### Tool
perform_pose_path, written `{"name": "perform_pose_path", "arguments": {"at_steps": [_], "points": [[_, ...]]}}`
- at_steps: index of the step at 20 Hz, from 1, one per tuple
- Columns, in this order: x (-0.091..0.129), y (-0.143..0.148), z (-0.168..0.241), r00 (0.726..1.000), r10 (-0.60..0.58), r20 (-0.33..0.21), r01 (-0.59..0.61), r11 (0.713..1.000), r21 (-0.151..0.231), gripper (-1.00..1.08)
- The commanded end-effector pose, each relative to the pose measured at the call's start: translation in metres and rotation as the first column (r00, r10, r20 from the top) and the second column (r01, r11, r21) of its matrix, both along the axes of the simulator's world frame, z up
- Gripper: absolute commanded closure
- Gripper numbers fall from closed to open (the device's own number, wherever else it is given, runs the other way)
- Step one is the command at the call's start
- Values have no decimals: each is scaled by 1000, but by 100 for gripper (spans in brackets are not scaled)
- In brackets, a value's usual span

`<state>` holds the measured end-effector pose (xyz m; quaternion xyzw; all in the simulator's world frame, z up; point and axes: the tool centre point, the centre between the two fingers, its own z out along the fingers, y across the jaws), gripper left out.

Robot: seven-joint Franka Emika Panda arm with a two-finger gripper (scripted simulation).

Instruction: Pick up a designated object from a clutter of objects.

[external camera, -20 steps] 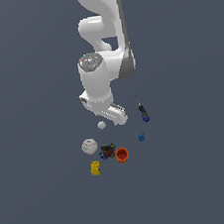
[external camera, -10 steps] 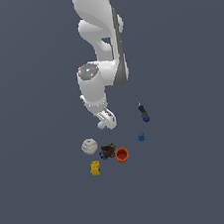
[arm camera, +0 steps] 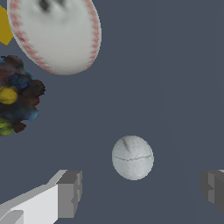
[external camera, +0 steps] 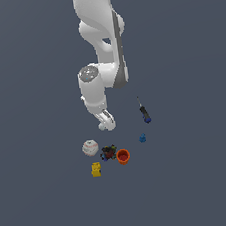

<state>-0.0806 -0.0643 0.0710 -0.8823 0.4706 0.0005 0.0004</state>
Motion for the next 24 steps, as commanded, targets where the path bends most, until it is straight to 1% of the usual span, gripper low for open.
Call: {"name": "perform_pose_path", "arguments": {"at_steps": [1, 12, 18, 19, 24], "points": [[0, 0, -3, 1000, -1, 0, 1, 1000, 0, -92], [-2, -1, -42, 1000, -6, 0, 6, 1000, -1, -92], [-1, -1, -50, 1000, -7, 0, 7, 1000, -1, -92], [-1, -1, -50, 1000, -7, 0, 7, 1000, -1, 108], [-1, -1, -50, 1000, -7, 0, 7, 1000, -1, 108]]}}
